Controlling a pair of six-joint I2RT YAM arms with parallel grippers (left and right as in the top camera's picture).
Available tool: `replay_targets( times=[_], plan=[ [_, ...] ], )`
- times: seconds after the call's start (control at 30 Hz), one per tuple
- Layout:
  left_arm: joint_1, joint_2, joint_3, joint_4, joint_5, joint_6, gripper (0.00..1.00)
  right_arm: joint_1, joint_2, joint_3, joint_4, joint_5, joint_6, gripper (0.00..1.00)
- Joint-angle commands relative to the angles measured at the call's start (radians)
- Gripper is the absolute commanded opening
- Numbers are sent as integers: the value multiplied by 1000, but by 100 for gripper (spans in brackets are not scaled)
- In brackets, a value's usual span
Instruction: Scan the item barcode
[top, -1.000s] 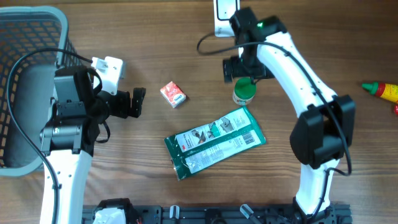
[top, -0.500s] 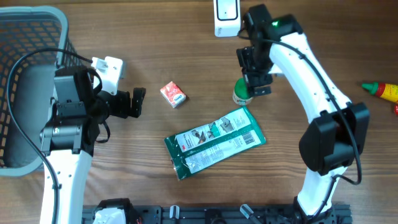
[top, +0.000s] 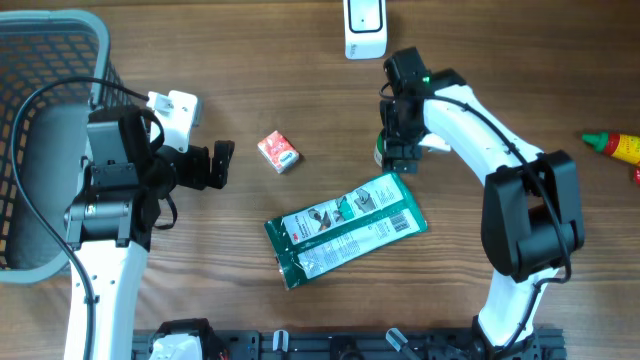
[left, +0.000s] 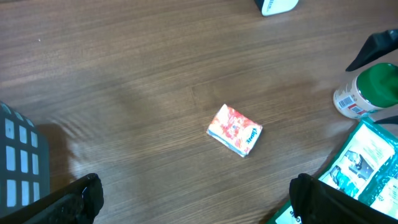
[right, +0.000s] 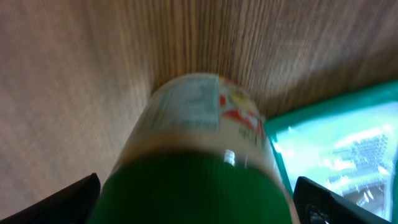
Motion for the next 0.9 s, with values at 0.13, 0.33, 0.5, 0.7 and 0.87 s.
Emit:
replay_targets(
  times=[0.13, 0.33, 0.5, 0.7, 0.87],
  plan=[
    [5, 2, -6, 2, 19, -9, 100, 1, 4, -61, 56, 15, -8, 82],
    [5, 2, -6, 2, 19, -9, 100, 0, 4, -61, 66, 45, -156, 66],
    [5, 2, -6, 2, 19, -9, 100, 0, 4, -58, 113, 70, -562, 63],
    [5, 2, -6, 2, 19, -9, 100, 0, 3, 6, 135, 67, -1204, 64],
    [5, 2, -6, 2, 19, -9, 100, 0, 3, 18, 97, 73, -1552, 72]
  ],
)
